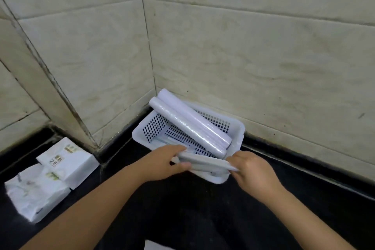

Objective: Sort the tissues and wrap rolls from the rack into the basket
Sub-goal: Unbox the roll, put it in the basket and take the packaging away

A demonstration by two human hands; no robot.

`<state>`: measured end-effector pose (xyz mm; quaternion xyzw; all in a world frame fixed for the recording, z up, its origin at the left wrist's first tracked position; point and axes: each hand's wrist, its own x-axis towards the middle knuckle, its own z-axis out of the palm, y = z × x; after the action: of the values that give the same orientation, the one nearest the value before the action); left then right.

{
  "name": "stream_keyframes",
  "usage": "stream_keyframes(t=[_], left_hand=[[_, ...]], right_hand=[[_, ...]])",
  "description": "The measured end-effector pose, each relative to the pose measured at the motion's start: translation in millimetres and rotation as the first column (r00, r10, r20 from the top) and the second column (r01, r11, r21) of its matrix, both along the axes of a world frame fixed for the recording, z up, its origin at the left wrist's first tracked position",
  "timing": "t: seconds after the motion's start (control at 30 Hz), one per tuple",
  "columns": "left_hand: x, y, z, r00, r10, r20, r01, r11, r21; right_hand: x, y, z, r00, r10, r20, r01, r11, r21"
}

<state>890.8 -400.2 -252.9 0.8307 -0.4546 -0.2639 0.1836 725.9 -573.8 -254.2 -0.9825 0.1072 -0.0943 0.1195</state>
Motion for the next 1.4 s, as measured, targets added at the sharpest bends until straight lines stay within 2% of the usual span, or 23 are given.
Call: stream_keyframes(t=[0.03, 0.07, 0.1, 0.17, 0.23, 0.4, 0.6, 0.77, 0.97, 1.03, 1.17, 1.27, 1.3, 1.37, 1.4], left_hand=[[13, -3, -7, 0.999, 0.032, -0.033, -0.034, 0.998, -0.055], [27, -9, -15, 0.999, 0.031, 0.013, -0.031, 0.998, -0.06], [41, -17, -23, 0.995, 0.008, 0.095, -0.008, 1.0, 0.004], [66, -40, -37, 0.973, -0.066, 0.221, 0.013, 0.972, 0.234], [87, -65, -55, 0.951, -0.159, 0.265, 0.044, 0.919, 0.393], [110, -101, -84, 0.906, -0.394, 0.154, 0.195, 0.712, 0.675], [112, -97, -81, 0.866, -0.482, 0.131, 0.24, 0.632, 0.737], [116, -83, -59, 0.891, -0.443, 0.094, 0.274, 0.692, 0.667], [135, -42, -17, 0.893, -0.391, 0.221, 0.255, 0.846, 0.468], [136, -32, -8, 0.886, -0.379, 0.268, 0.253, 0.878, 0.407], [134, -24, -9, 0.837, -0.419, 0.352, 0.276, 0.879, 0.389], [134, -22, -14, 0.844, -0.413, 0.343, 0.286, 0.887, 0.363], [135, -21, -15, 0.849, -0.405, 0.339, 0.284, 0.891, 0.353], [136, -19, -17, 0.867, -0.381, 0.322, 0.272, 0.902, 0.335], [135, -18, -18, 0.871, -0.378, 0.313, 0.27, 0.902, 0.336]], right_hand=[[3, -6, -6, 0.999, -0.033, 0.012, 0.033, 0.999, 0.019], [5, -11, -10, 0.998, -0.067, 0.006, 0.066, 0.997, 0.034], [5, -14, -14, 0.995, -0.099, -0.007, 0.099, 0.994, 0.048], [6, -19, -20, 0.991, -0.13, -0.03, 0.13, 0.992, 0.006], [7, -26, -28, 0.99, -0.138, -0.005, 0.137, 0.989, -0.057], [21, -36, -30, 0.993, -0.117, 0.016, 0.119, 0.987, -0.109], [42, -38, -27, 0.997, -0.074, -0.029, 0.069, 0.987, -0.148], [55, -37, -20, 0.992, -0.043, -0.12, 0.019, 0.981, -0.193], [93, -25, -35, 0.953, 0.035, -0.302, -0.076, 0.989, -0.126], [113, -13, -45, 0.943, 0.085, -0.321, -0.129, 0.985, -0.117], [148, -3, -53, 0.973, 0.095, -0.21, -0.13, 0.979, -0.158], [155, 0, -51, 0.989, 0.105, -0.102, -0.123, 0.975, -0.187], [156, 2, -54, 0.992, 0.123, -0.039, -0.128, 0.975, -0.18], [156, 8, -67, 0.989, 0.144, -0.032, -0.146, 0.984, -0.103], [157, 10, -77, 0.978, 0.202, -0.051, -0.206, 0.975, -0.081]])
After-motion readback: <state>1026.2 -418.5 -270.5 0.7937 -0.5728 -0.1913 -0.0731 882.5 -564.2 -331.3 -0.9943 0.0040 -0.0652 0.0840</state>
